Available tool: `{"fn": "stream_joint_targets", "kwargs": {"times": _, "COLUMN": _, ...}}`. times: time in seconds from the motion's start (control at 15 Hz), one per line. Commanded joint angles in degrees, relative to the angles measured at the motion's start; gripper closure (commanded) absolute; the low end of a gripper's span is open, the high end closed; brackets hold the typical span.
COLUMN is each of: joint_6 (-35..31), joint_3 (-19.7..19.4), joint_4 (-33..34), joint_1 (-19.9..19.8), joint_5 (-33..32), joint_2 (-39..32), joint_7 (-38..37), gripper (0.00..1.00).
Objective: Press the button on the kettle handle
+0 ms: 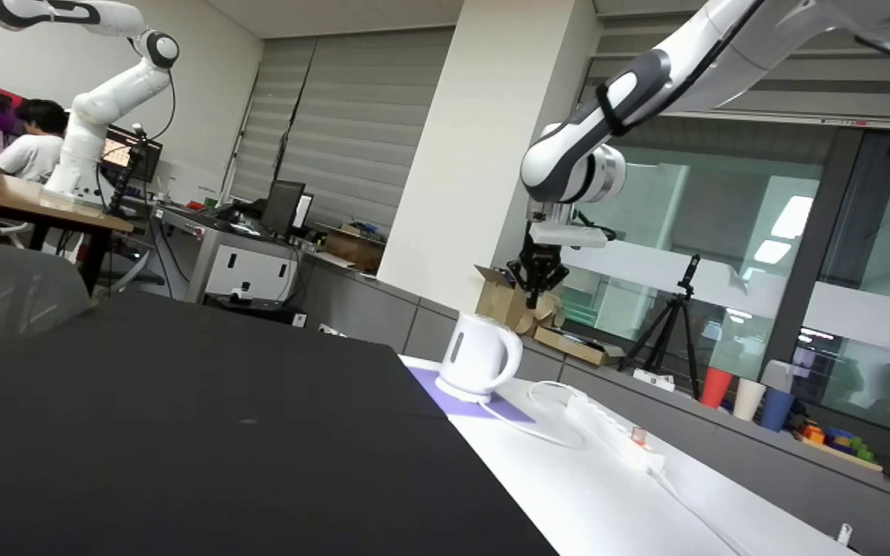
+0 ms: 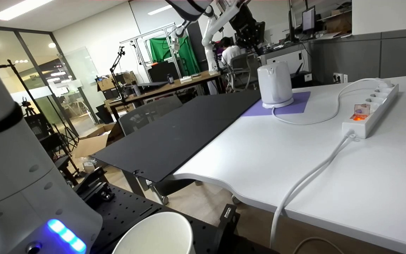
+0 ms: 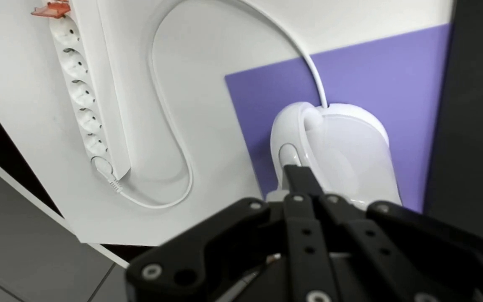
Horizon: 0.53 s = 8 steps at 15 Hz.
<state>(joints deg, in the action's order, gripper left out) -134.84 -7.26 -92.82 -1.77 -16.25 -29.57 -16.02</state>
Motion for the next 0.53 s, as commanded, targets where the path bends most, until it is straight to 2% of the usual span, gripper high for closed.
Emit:
{"fn": "stream_joint_targets", "kwargs": {"times": 0.0, "joint_6": 3.43, "joint_3": 0.05, "joint_4": 9.43, "joint_1": -0.02, "joint_5": 4.56, "joint_2": -6.75, "joint_7": 0.39, "gripper": 1.00}}
{"fn": "stream_joint_targets", "kwargs": {"times": 0.27, "joint_6": 7.19, "joint_3": 0.30, "joint_4": 14.12, "joint_1": -0.48, "joint_5": 8.68, "joint_2": -10.09, "joint_7": 1.52, "gripper": 1.00}}
{"fn": "stream_joint_targets", "kwargs": {"times": 0.47, "joint_6": 12.92, "joint_3": 1.91, "joint_4": 16.44, "joint_1": -1.53, "joint_5": 8.31, "joint_2": -11.09, "joint_7": 12.62, "gripper": 1.00}}
